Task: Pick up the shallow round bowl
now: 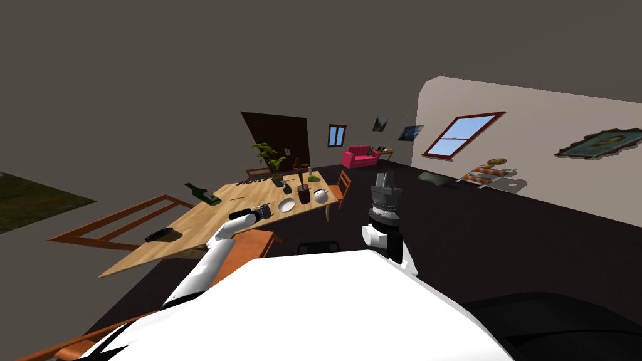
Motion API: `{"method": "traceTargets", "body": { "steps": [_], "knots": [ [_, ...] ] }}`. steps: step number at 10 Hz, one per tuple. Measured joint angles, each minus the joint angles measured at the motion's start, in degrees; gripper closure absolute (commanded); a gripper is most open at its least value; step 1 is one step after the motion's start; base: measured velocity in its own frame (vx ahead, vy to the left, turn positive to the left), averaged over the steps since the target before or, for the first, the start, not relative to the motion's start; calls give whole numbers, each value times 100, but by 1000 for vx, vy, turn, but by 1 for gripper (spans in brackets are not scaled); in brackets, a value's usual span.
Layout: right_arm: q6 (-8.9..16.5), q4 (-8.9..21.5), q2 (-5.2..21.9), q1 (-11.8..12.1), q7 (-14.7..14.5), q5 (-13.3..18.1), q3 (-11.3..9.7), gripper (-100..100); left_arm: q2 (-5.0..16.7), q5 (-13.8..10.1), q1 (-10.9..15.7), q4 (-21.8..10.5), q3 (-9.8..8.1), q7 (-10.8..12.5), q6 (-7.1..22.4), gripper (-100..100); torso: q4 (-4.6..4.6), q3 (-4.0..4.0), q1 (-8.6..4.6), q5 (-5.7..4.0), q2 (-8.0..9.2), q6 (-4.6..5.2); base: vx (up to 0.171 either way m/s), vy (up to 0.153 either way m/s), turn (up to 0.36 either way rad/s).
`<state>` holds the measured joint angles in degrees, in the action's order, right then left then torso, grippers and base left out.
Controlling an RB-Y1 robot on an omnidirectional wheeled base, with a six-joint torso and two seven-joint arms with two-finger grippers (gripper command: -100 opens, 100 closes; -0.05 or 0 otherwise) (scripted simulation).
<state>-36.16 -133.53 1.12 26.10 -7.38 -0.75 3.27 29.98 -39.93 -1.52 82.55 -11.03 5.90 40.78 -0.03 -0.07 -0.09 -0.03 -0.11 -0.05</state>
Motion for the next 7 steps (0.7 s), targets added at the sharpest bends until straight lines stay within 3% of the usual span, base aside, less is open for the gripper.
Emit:
{"method": "traceTargets", "body": {
  "steps": [3, 7],
  "knots": [
    [0, 0, 0, 0, 0, 0, 0, 0, 93, -147, 162, -250, 56, -10, 407, -100, 1, 1, 1, 1, 2, 2, 26, -15, -116],
    [0, 0, 0, 0, 0, 0, 0, 0, 245, -439, 482, -837, 222, -64, 1093, -100, -2, -4, -2, 0, -6, 1, 44, -22, -152]
  ]
}}
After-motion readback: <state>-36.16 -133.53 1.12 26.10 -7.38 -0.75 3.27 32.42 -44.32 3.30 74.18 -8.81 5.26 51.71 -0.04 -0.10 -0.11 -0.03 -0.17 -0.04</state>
